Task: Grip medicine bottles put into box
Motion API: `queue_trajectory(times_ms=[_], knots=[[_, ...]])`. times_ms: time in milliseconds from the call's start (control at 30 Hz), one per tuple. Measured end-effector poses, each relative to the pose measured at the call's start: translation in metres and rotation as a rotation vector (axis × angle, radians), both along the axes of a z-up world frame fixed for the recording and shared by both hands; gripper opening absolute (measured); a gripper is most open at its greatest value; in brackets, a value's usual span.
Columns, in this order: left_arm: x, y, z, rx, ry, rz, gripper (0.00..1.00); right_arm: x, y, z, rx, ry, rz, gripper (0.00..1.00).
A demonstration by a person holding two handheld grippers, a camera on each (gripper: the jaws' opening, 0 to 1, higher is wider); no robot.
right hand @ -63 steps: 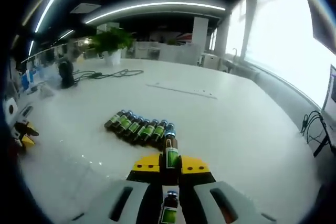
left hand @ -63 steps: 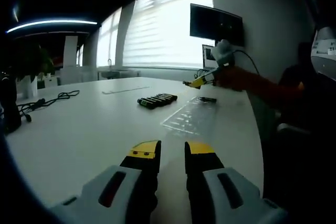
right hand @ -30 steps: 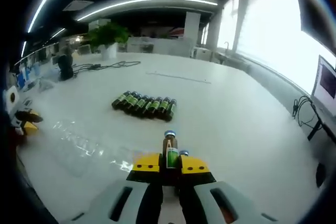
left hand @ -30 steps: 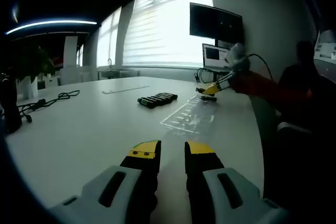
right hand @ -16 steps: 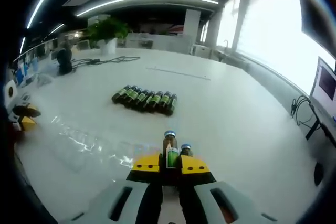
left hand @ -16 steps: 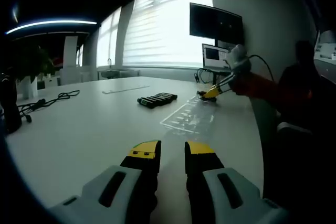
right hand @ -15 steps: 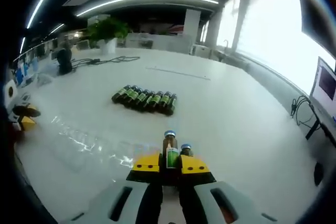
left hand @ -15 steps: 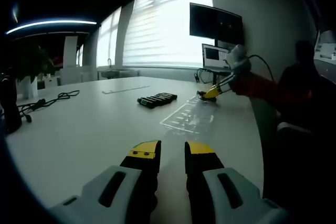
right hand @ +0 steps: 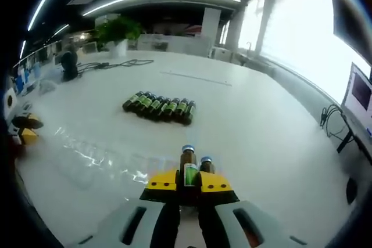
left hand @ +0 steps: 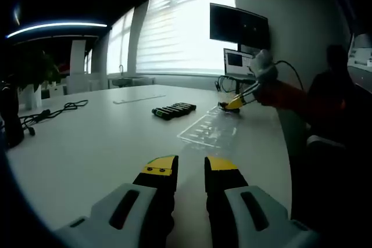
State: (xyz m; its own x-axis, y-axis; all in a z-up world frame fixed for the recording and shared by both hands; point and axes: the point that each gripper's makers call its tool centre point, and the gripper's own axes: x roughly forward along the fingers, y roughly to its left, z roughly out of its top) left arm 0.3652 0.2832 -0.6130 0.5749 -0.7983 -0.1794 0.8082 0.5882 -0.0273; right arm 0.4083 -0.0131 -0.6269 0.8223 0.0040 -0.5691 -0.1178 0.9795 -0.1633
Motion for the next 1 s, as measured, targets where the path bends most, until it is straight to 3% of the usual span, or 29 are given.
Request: queue_trajectory(times_ms=[633, 1000], knots=[[0.0, 0.0, 0.0, 0.004, 0.0, -0.003, 0.12, 0.002, 0.002, -0.002, -0.023, 0.004, 0.019, 0.07], [0.0, -0.001, -0.001, 0.012, 0.0, -0.002, 0.12, 0.002, -0.001, 0.009, 0.03, -0.028, 0.045, 0.05]])
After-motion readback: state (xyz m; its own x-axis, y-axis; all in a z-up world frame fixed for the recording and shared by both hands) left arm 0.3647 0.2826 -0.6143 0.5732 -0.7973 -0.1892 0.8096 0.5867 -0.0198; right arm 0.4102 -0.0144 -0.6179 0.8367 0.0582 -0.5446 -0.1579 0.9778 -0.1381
